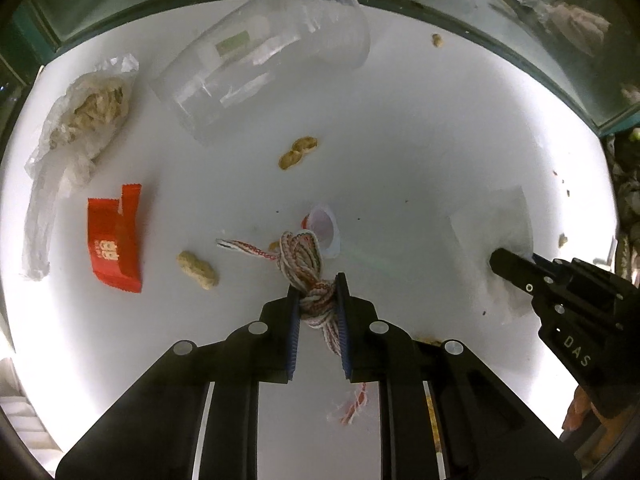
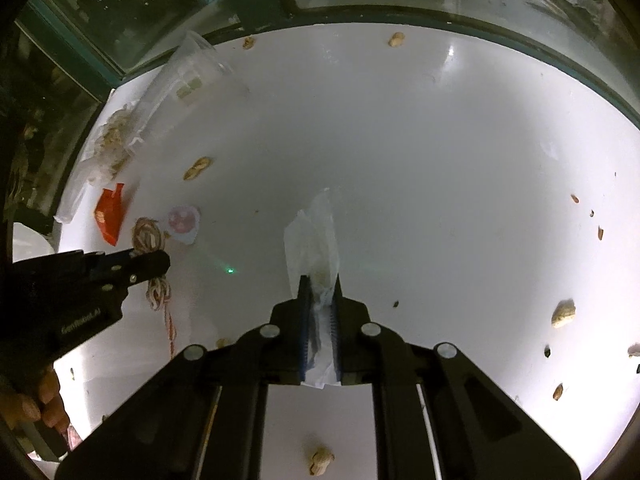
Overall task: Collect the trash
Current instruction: 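Carry the rope and tissue in both tools over to the trash bin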
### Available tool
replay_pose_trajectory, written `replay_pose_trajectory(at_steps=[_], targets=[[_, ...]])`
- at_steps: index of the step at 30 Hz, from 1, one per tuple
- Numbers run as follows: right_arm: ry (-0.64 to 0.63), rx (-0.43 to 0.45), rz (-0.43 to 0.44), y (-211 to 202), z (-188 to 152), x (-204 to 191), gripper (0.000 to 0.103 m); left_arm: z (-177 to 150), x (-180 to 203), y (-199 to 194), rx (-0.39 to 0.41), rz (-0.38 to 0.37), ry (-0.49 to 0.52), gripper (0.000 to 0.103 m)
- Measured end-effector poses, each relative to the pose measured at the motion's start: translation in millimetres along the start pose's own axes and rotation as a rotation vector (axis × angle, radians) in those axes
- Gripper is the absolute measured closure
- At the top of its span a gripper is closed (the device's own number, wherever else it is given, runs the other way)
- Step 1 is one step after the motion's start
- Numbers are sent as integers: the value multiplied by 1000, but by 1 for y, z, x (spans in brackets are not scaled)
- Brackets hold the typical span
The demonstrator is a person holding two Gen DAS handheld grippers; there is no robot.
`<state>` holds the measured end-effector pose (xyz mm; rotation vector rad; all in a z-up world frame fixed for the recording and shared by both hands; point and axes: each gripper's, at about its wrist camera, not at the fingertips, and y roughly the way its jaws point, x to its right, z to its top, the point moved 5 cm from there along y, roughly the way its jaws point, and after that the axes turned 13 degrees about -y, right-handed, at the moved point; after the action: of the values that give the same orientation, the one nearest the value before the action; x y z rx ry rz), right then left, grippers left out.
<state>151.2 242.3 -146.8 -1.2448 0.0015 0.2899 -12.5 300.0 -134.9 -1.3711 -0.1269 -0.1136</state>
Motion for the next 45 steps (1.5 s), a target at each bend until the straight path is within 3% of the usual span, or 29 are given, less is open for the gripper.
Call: replay_pose_trajectory(at_steps=[13,26,45], targets=[[26,31,36,-46,-25,-17,92,-37,6,-38,-14,-30,74,88],[46,32,16,-89,-80,-45,92,-112,27,-65,-75,-38,213,88],[160,49,-42,-142,-176,-41,92,-195,108,-89,-89,-105,418,88]])
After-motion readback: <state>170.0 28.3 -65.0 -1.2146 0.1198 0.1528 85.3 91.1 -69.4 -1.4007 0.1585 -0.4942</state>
